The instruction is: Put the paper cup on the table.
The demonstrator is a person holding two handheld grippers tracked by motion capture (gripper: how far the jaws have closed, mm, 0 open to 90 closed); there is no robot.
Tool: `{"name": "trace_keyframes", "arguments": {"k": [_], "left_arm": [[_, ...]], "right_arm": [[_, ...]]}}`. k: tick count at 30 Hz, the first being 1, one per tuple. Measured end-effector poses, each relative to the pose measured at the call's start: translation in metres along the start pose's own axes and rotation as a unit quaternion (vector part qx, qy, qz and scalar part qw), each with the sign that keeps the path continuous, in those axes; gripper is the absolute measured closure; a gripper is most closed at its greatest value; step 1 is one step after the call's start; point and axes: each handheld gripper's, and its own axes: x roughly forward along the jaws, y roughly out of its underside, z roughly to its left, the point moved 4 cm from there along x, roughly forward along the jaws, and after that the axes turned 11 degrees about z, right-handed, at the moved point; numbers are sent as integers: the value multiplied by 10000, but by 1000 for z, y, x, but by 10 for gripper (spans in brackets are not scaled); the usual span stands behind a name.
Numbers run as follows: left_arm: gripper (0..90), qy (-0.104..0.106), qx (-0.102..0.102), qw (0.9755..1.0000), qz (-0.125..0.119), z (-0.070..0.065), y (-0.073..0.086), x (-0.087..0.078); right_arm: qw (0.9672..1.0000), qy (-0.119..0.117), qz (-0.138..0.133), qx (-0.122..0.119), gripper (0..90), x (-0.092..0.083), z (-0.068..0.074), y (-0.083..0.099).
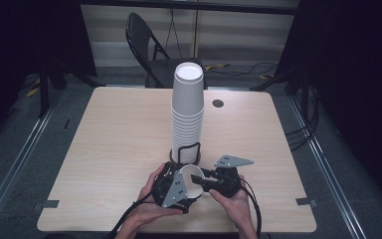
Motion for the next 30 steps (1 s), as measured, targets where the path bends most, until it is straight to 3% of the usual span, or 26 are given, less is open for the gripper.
{"name": "trace_keyframes", "arguments": {"k": [11,22,24,30], "left_arm": [[84,35,-581,9982,-163,15,7,-6],[84,-19,-1133,9933,-208,34,19,-12],[82,48,-1132,9933,-215,35,20,-13],[80,-47,-1320,9908,-306,43,23,-18]], "right_arm": [[9981,80,-606,-17,426,-8,-2,-1],[9917,303,-1244,96,346,-21,-9,-1],[9903,383,-1329,151,329,-23,-12,1],[9852,703,-1510,398,266,-27,-20,8]]}}
